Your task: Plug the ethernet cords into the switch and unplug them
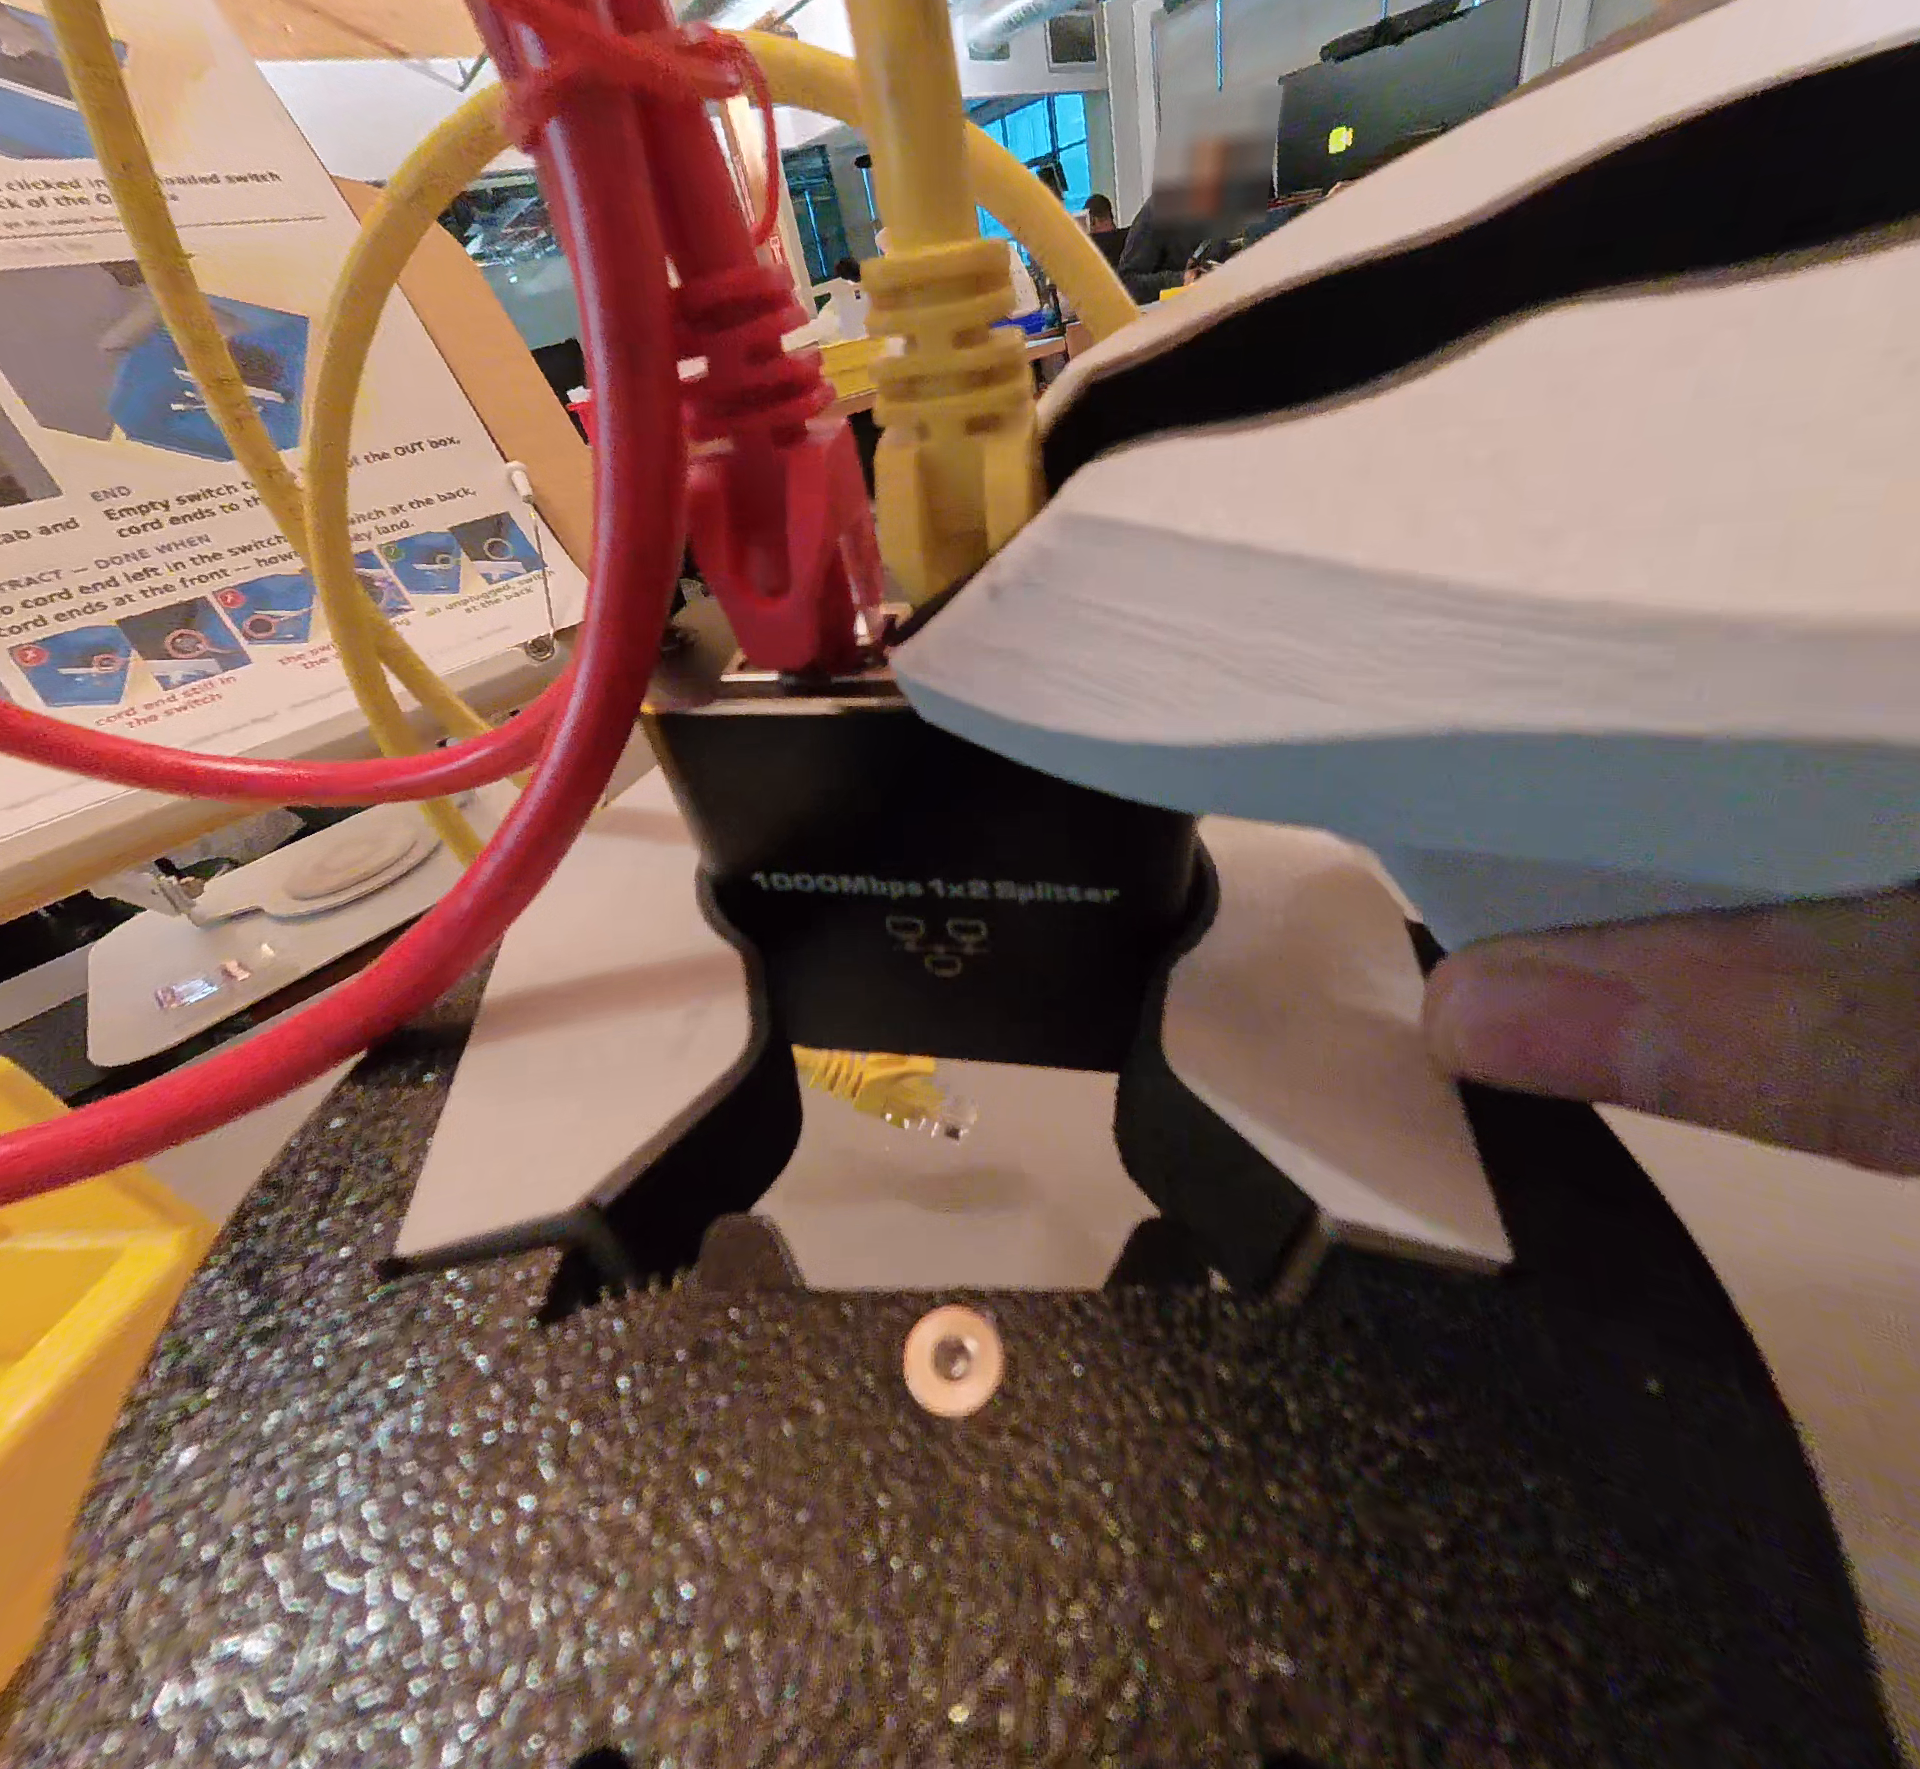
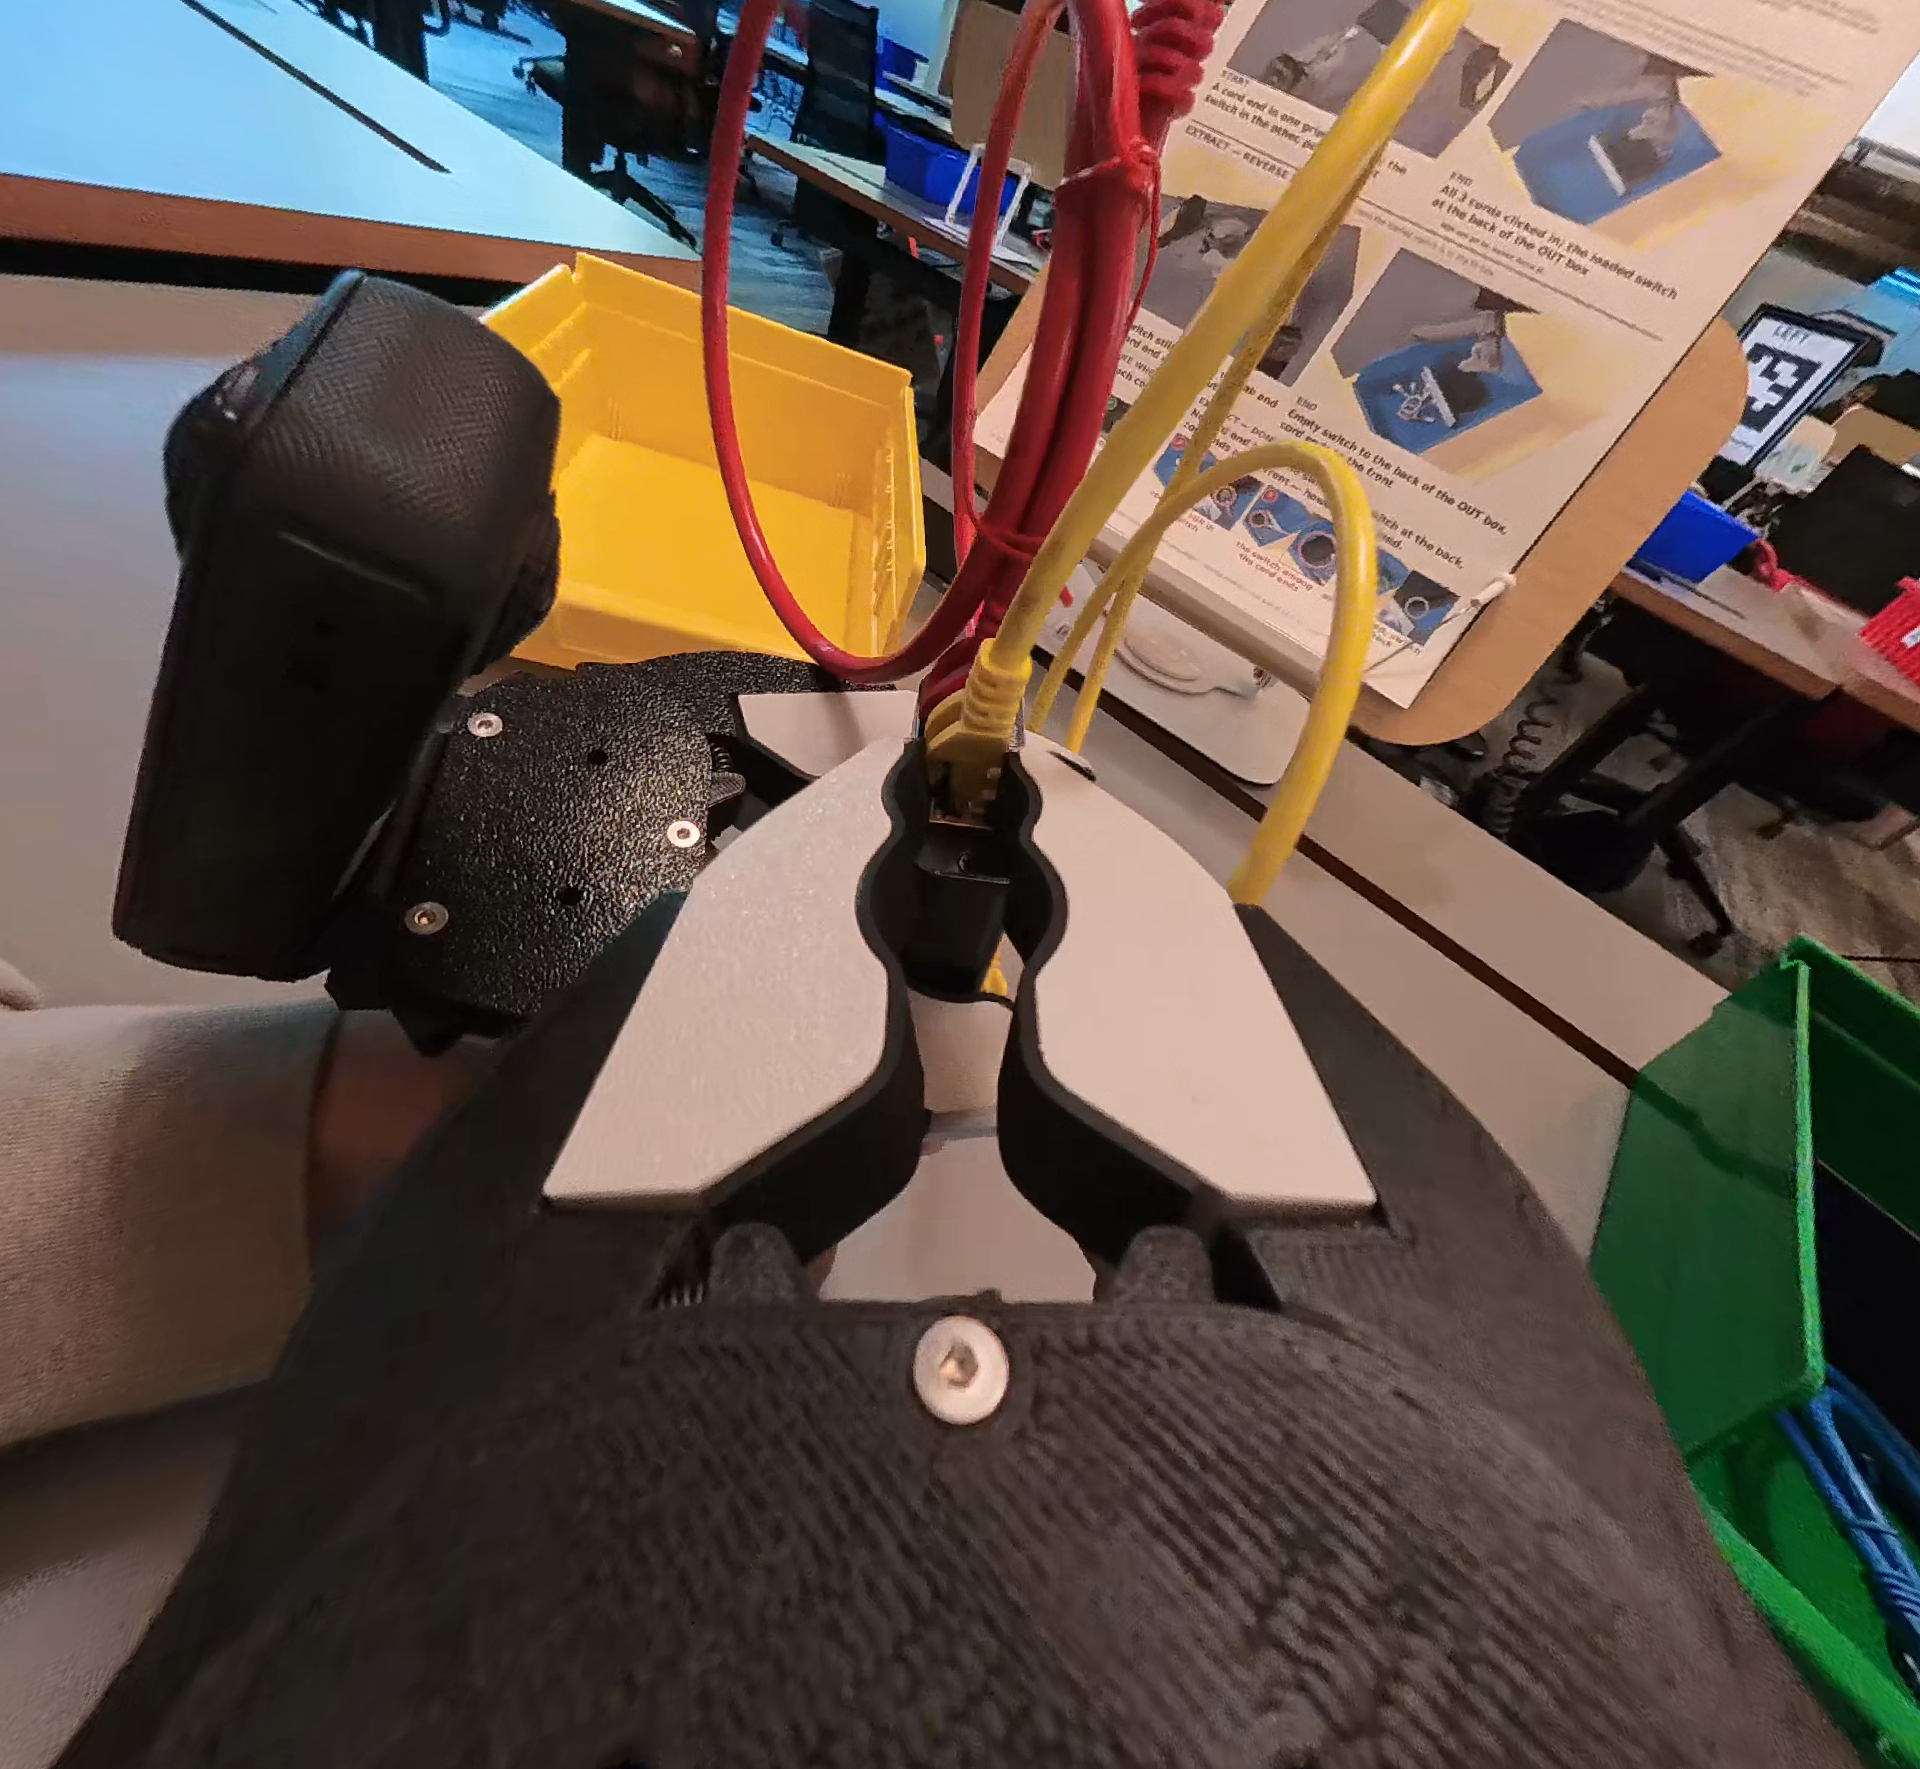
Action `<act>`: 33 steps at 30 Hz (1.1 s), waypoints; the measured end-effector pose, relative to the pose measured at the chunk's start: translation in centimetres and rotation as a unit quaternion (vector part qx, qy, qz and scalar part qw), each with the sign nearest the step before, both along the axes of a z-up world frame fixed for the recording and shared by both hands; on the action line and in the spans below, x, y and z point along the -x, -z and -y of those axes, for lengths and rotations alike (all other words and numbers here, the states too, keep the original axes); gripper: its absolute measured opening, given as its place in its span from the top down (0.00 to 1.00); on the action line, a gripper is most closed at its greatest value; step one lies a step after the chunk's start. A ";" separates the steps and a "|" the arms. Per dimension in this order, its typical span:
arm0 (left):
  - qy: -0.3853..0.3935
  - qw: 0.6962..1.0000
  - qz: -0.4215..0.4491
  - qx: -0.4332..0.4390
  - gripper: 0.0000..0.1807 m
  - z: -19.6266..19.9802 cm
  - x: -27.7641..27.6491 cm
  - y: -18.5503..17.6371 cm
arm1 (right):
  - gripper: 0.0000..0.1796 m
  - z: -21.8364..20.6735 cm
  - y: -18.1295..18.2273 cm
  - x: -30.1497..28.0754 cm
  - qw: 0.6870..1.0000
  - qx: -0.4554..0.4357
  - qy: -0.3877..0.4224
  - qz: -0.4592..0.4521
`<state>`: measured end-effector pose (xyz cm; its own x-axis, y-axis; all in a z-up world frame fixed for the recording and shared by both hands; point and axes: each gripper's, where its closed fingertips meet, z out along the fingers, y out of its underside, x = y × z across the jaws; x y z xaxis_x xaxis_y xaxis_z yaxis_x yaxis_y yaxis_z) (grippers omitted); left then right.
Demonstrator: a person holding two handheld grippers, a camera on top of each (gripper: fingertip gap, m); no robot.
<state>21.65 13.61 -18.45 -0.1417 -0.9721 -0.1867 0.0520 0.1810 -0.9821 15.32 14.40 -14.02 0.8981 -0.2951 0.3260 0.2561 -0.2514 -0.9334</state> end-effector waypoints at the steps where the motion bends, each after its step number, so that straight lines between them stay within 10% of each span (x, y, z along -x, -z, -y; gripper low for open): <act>1: 0.002 1.000 0.000 0.001 0.58 0.0 0.0 0.0 | 0.92 0.0 0.0 0.0 1.000 0.003 -0.003 0.006; 33: 0.060 0.997 -0.009 0.052 0.58 1.0 0.2 -0.1 | 0.92 0.0 -0.2 -0.1 0.975 0.105 -0.059 0.186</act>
